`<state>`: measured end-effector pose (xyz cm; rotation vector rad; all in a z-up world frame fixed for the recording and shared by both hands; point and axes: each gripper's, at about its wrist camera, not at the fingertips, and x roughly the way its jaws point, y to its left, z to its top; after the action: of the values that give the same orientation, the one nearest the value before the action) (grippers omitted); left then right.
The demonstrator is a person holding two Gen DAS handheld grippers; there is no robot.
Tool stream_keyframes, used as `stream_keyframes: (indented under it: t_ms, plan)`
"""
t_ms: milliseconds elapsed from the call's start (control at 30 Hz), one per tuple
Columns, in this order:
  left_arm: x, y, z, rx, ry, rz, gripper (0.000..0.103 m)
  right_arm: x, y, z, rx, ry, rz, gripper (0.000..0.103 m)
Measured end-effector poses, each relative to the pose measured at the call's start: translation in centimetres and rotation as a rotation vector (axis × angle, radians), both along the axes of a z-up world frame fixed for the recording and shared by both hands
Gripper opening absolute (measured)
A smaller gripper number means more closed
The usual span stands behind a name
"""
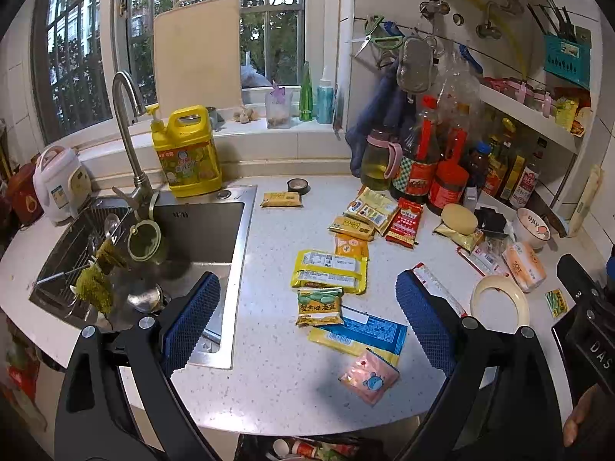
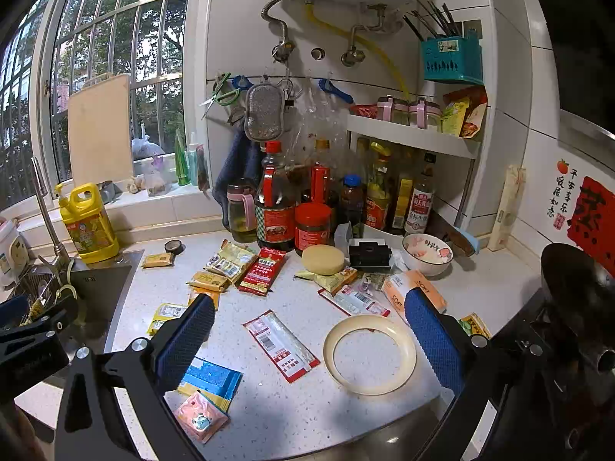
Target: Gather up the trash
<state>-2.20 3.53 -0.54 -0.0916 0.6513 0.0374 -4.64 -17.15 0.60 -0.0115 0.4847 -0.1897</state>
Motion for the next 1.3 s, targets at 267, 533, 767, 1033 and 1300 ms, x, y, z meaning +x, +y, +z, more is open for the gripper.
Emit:
stream_keyframes:
  t_ms: [267, 533, 767, 1033, 1300]
  plan:
    - [0.11, -0.02, 0.07, 0.004, 0.002, 0.002, 0.091, 0.10, 0.04, 0.15, 0.003, 0.001, -0.005, 0.098]
    - [0.15, 0.03, 0.20, 0.000, 0.001, 0.003, 0.091, 0.13, 0.06, 0.08, 0.006, 0.006, -0.010, 0.098]
    - [0.12, 0.12, 0.24, 0.001, 0.000, 0.005, 0.091, 0.08, -0.06, 0.08, 0.013, 0.004, -0.019, 0.098]
    - [0.25, 0.24, 0.02, -0.006, 0.007, -0.003, 0.091, 0.14, -0.08, 0.09, 0.011, 0.005, -0.019, 0.098]
    - [0.24, 0.23, 0.02, -0.008, 0.009, -0.001, 0.091, 0.11, -0.07, -0.05, 0.014, 0.006, -0.026, 0.098]
